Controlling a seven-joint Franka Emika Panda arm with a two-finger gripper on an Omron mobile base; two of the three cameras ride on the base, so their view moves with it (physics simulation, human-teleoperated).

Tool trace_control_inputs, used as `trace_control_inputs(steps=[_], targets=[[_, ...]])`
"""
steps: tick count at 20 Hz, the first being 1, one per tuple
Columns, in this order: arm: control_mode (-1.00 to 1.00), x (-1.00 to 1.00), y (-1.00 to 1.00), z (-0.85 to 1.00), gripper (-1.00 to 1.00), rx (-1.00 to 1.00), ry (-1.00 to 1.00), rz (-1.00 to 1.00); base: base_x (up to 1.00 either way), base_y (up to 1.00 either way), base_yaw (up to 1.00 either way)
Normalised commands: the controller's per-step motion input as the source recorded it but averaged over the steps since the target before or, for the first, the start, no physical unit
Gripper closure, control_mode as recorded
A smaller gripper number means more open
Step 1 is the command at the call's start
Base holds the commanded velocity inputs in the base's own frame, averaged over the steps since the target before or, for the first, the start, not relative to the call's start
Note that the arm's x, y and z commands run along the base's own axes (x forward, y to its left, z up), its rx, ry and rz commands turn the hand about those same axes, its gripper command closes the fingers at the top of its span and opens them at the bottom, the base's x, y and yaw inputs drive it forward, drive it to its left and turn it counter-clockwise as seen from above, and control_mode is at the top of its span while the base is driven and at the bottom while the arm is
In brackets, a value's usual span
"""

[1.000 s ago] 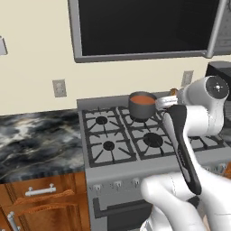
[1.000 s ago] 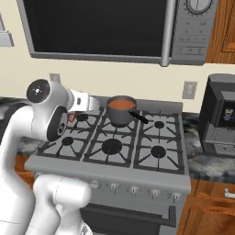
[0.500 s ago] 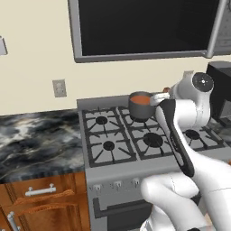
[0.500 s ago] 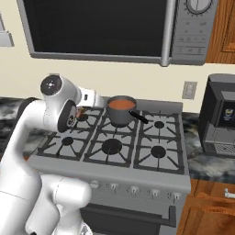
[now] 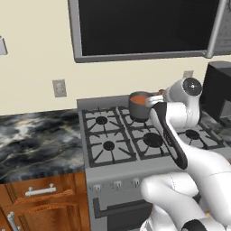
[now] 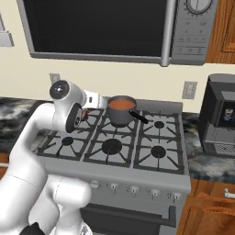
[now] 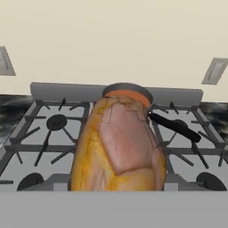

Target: Retrieve the chicken drumstick from the fridge and place it on the saucepan with marinade on the stove.

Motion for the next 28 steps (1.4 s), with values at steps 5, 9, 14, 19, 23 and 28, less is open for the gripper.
trace_control_inputs(steps=[5, 9, 14, 19, 23, 28], targets=[[-1.0, 0.41, -0.01, -0.07, 1.0, 0.0, 0.06, 0.0, 0.0, 0.0, 0.0], [-1.0, 0.41, -0.03, 0.0, 1.0, 0.0, 0.13, 0.0, 0.0, 0.0, 0.0], [-1.0, 0.55, -0.08, -0.1, 1.0, 0.0, 0.07, 0.0, 0.0, 0.0, 0.0], [-1.0, 0.63, -0.15, -0.34, 1.0, 0.0, 0.0, 0.0, 0.0, 0.0, 0.0], [-1.0, 0.48, -0.08, -0.49, 1.0, 0.0, -0.04, 0.0, 0.0, 0.0, 0.0], [-1.0, 0.51, -0.04, -0.21, 1.0, 0.0, 0.0, 0.0, 0.0, 0.0, 0.0]])
